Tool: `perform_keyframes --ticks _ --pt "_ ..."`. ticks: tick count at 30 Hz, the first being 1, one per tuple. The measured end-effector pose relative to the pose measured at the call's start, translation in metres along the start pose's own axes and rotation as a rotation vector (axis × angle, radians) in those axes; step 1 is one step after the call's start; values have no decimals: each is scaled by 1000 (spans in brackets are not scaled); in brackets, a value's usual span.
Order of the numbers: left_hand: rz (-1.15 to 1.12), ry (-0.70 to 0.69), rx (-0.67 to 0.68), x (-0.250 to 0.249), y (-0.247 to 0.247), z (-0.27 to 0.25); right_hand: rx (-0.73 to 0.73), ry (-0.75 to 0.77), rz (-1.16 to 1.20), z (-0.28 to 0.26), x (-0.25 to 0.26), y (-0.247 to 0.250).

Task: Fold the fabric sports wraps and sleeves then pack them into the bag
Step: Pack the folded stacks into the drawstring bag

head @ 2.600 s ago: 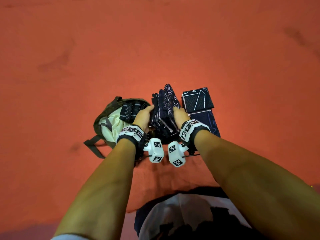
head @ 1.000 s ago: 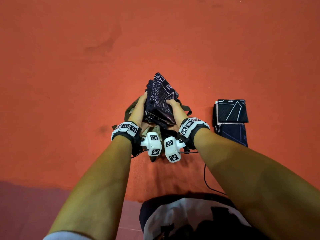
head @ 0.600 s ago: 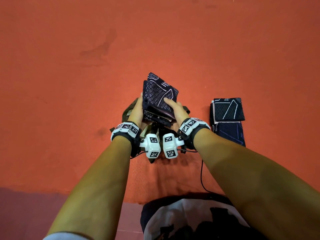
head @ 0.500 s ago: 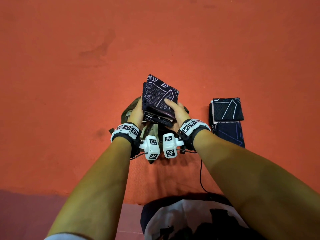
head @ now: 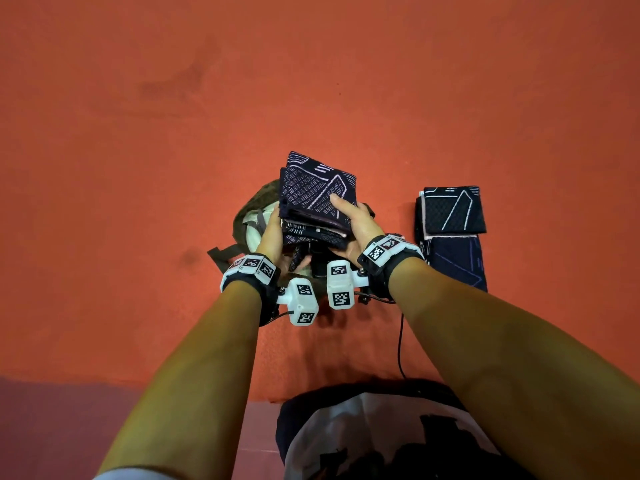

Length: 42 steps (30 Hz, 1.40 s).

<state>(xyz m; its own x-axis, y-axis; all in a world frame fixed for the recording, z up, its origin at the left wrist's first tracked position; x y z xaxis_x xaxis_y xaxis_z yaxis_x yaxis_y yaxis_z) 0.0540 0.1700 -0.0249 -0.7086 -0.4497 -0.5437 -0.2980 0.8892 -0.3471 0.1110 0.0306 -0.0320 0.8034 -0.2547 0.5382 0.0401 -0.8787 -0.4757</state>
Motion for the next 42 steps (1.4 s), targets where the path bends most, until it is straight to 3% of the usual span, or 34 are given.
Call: perform_keyframes --ticks 3,9,13,18,22,25,28,33,42 --pt "10 -83 -27 -11 5 0 -19 -4 -16 6 -2 3" --pt "133 -93 -286 -22 47 7 84 -52 -30 -6 -6 -14" --pt "105 -102 -285 -23 53 8 32 -122 -139 -2 -16 -18" --pt "133 -125 -275 -25 55 5 -16 -180 -405 53 -44 7" --pt "172 -155 -253 -27 60 5 15 -69 -617 23 -25 -21" --pt "176 -182 -248 -25 68 9 13 -32 -661 28 -29 -23" --pt "160 -199 -237 -24 68 6 -8 -94 -688 54 -47 -10" --pt "112 -243 -263 -23 73 0 -44 -150 -803 35 -34 -30" --pt "115 -254 -287 -20 96 1 44 -201 -751 60 -63 -50"
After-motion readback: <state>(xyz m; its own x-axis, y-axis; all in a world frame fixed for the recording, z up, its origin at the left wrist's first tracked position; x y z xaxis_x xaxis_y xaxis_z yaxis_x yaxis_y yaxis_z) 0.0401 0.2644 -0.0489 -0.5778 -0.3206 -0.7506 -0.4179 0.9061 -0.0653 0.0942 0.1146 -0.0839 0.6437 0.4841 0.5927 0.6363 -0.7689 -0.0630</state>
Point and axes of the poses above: each hand's wrist, its own z-axis towards the middle knuckle, its own y-axis out of the back of the hand, x = y × z, the point moved 6 cm from there along z, towards the middle knuckle, and after that the axes turned 13 degrees about x, right-handed, at the moved point
